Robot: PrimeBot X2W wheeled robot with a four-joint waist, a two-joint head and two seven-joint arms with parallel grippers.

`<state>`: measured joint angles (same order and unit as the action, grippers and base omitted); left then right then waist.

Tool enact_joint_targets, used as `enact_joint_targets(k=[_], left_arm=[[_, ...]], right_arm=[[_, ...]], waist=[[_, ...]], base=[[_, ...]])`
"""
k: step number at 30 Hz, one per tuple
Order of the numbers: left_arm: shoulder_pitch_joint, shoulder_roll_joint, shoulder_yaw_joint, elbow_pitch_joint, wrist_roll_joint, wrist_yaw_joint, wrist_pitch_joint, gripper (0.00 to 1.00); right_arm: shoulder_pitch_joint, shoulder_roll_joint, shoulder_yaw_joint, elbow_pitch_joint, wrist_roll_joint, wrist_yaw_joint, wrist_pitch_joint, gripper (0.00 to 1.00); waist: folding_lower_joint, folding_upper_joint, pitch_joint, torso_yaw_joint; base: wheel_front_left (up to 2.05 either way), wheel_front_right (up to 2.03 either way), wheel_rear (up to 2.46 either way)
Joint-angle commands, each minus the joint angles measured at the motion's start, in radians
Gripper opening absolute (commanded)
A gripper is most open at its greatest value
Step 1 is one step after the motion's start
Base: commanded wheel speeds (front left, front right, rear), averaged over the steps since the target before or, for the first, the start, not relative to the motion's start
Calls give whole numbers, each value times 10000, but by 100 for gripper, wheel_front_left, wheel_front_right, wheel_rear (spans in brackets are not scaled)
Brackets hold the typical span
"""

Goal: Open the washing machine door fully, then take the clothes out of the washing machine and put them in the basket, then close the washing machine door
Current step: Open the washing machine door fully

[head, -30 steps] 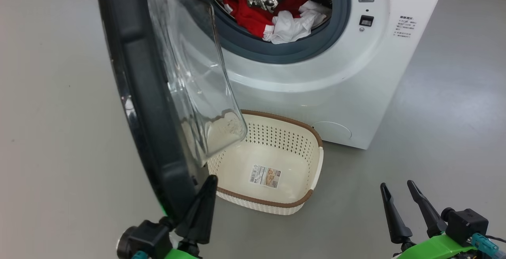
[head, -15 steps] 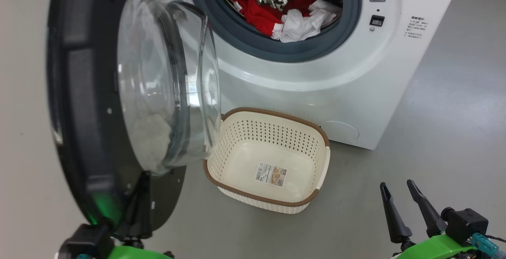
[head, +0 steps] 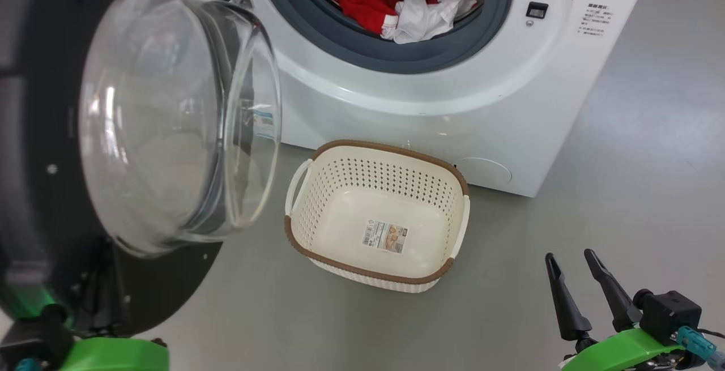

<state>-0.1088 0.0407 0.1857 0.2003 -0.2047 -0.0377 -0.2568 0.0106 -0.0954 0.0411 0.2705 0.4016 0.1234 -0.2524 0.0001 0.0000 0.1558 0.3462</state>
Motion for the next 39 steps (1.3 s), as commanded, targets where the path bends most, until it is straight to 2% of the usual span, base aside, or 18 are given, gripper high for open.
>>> enact_joint_targets(k=[1,15,39], left_arm=[[-408,350,748,-113,91,-35,-49,0],[-1292,1040,2795,778,509,-301,-49,0],[-3386,2449,4819,3300,794,-574,-49,0]], right_arm=[[-433,-171,208,-267,-111,73,-93,100],[-663,-306,241,-273,-162,73,-93,100],[-1106,-613,341,-369,-213,73,-93,100]], waist=[[0,0,76,-46],[0,0,429,-173],[0,0,1247,-502]], base=[[0,0,0],[0,0,0],[0,0,0]])
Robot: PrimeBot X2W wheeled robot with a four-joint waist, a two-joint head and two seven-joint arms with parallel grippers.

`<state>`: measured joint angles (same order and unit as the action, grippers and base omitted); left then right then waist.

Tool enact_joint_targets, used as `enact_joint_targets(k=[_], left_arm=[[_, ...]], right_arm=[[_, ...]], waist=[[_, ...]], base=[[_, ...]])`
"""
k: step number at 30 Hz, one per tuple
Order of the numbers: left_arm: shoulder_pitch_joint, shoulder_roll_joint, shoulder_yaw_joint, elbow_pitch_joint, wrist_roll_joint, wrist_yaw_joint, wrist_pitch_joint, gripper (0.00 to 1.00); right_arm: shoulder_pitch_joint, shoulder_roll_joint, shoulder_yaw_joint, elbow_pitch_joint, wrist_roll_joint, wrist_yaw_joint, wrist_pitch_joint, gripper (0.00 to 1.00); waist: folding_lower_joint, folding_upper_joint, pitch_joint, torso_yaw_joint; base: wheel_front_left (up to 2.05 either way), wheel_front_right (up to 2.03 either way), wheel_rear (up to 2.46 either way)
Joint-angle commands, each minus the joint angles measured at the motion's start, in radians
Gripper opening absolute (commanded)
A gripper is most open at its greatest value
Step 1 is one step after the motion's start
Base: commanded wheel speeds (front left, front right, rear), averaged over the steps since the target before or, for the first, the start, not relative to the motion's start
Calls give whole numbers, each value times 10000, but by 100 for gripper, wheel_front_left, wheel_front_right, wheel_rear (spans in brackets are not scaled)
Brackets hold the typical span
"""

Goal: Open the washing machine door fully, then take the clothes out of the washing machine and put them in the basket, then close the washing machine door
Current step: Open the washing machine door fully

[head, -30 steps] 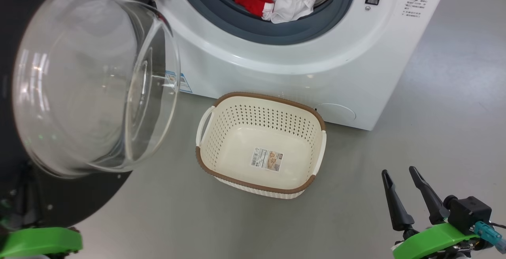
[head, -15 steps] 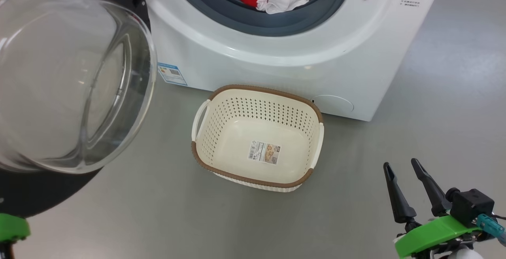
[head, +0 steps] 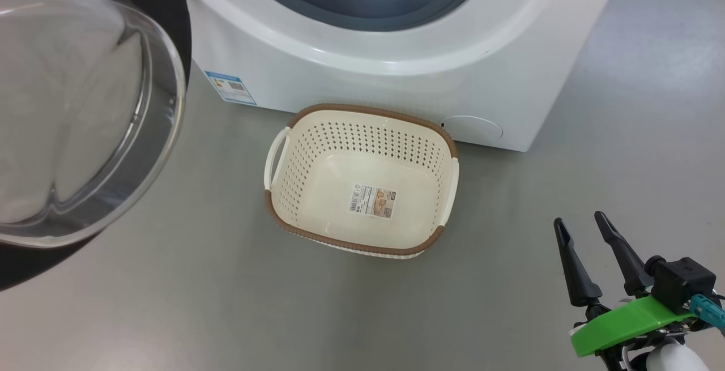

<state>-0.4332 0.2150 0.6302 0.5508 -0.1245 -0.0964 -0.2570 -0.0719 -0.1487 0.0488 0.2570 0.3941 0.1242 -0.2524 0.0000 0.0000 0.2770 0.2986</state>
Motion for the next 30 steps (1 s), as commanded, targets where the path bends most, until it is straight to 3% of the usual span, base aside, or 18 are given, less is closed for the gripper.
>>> enact_joint_targets(k=[1,14,30], left_arm=[[-238,791,432,-78,-5,-12,-48,0],[-804,1184,724,816,271,-211,-48,0],[36,552,-131,177,-105,-339,-48,0]], right_arm=[[-305,-90,263,-235,-141,65,-93,100],[-382,-113,258,-203,-159,65,-93,100],[-205,41,305,-112,-152,65,-93,100]], waist=[[0,0,65,-38],[0,0,73,-76],[0,0,-648,14]], base=[[0,0,0],[0,0,0],[0,0,0]])
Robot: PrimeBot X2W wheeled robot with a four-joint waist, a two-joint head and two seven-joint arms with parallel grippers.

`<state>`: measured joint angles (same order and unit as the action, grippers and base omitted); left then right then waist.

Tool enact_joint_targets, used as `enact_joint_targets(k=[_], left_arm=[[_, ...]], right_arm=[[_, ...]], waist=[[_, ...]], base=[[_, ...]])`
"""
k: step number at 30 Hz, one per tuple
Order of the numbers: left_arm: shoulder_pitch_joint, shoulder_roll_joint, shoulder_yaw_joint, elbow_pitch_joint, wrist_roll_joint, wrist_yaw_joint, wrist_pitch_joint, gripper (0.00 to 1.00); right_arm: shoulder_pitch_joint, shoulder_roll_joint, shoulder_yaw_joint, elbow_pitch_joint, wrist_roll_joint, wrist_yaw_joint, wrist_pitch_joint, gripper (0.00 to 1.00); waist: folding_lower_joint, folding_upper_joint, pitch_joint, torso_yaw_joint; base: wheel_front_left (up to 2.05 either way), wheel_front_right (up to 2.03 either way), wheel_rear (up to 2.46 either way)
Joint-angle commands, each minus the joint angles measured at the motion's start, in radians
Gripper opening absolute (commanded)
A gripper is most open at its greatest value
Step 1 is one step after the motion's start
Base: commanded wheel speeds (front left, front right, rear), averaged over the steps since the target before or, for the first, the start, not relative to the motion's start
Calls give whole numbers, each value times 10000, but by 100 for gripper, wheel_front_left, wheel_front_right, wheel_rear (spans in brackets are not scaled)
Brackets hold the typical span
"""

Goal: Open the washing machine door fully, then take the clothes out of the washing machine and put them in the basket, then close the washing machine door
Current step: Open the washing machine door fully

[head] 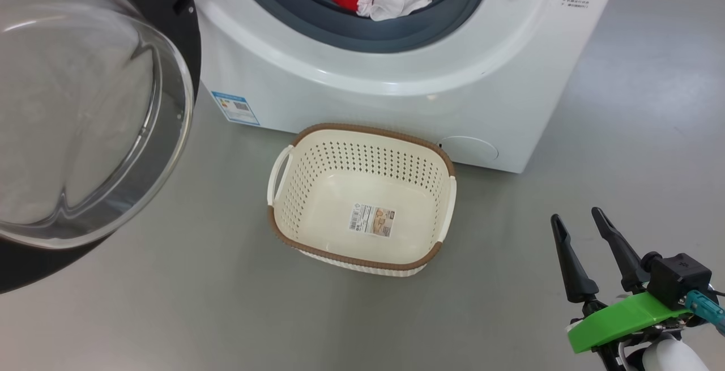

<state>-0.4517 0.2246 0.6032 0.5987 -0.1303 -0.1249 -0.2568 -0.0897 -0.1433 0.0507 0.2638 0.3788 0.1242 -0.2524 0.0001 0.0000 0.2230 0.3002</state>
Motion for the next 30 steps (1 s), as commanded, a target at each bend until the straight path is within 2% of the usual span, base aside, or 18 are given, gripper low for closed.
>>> enact_joint_targets(k=[1,3,5,10,11,12,13,14,15,19,30], left_arm=[[359,433,-11,-417,-137,-54,-49,0],[778,323,-348,-816,-348,-55,-49,3],[1054,225,-544,-1111,-510,-55,-49,17],[1714,-11,-1225,-1805,-734,-56,-49,44],[1953,-106,-1486,-2084,-769,-56,-49,63],[2057,-170,-1589,-2223,-797,-56,-49,75],[2159,-230,-1724,-2364,-835,-56,-49,83],[2275,-275,-1909,-2498,-854,-56,-49,95],[2386,-319,-2026,-2616,-854,-56,-49,100],[2770,-557,-2594,-3039,-1001,-57,-49,100],[3513,-565,-4223,-3964,-1528,-57,-49,100]], right_arm=[[-4,-3,288,-177,9,65,-93,100],[71,27,252,-181,24,65,-93,100],[140,67,213,-187,28,65,-93,100],[297,151,166,-195,41,65,-93,100],[349,171,169,-186,51,65,-93,100],[367,180,160,-188,58,65,-93,100],[384,191,139,-195,66,65,-93,100],[399,204,123,-202,71,65,-93,100],[413,215,115,-202,76,65,-93,100],[476,269,32,-219,91,65,-93,100],[596,365,-156,-309,107,65,-93,100]], waist=[[0,0,-149,-8],[0,0,-298,-15],[0,0,-409,-14],[0,0,-622,-35],[0,0,-705,-65],[0,0,-746,-85],[0,0,-785,-106],[0,0,-819,-132],[0,0,-854,-160],[0,0,-973,-284],[0,0,-1096,-892]], base=[[0,0,0],[0,0,0],[0,0,0],[0,0,0],[0,0,0],[0,0,0],[0,0,0],[0,0,0],[0,0,0],[0,0,0],[0,0,0]])
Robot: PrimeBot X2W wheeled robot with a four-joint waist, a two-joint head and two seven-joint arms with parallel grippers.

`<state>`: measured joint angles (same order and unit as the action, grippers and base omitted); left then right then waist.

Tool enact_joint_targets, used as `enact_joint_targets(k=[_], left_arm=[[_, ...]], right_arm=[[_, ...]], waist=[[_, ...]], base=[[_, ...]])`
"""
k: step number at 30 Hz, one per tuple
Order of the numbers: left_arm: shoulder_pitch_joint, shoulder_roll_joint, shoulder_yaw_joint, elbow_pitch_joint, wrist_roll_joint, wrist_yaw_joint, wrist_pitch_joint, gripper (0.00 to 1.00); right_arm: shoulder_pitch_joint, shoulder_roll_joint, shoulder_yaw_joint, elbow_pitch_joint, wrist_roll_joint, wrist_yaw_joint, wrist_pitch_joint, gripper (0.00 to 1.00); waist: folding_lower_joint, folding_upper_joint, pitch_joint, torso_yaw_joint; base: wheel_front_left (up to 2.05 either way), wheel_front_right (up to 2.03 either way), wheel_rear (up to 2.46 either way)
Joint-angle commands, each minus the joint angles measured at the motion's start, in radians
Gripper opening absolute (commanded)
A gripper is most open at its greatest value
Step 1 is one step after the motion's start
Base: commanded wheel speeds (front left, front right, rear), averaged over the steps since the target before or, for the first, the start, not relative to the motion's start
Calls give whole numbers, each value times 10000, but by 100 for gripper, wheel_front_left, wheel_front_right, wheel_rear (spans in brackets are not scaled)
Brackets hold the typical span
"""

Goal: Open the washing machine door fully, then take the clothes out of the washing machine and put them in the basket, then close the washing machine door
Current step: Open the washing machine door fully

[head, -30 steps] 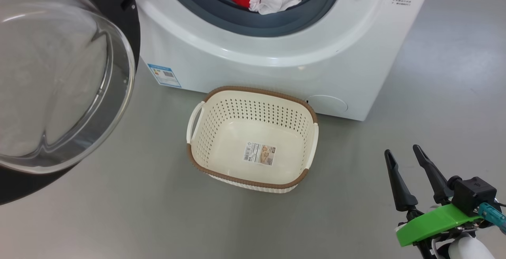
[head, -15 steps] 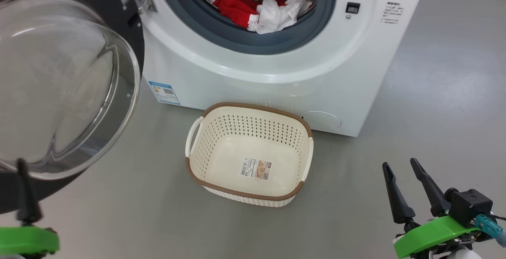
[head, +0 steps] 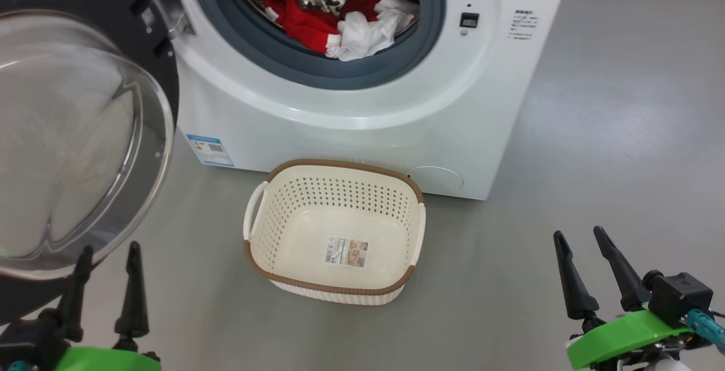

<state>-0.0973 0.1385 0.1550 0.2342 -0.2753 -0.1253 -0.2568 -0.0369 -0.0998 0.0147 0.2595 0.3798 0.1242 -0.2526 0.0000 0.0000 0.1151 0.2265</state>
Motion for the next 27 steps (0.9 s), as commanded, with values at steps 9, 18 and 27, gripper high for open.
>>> enact_joint_targets(k=[9,18,27], left_arm=[[313,516,-469,-702,-302,-53,-49,100],[526,610,-952,-940,-500,-53,-49,100],[605,661,-1343,-1142,-885,-53,-49,100]], right_arm=[[113,-65,45,-286,101,65,-92,100],[111,14,-170,-365,117,65,-92,100],[107,44,-354,-425,145,65,-92,100]], waist=[[0,0,-34,-749],[0,0,-15,-1460],[0,0,19,-2007]], base=[[0,0,0],[0,0,0],[0,0,0]])
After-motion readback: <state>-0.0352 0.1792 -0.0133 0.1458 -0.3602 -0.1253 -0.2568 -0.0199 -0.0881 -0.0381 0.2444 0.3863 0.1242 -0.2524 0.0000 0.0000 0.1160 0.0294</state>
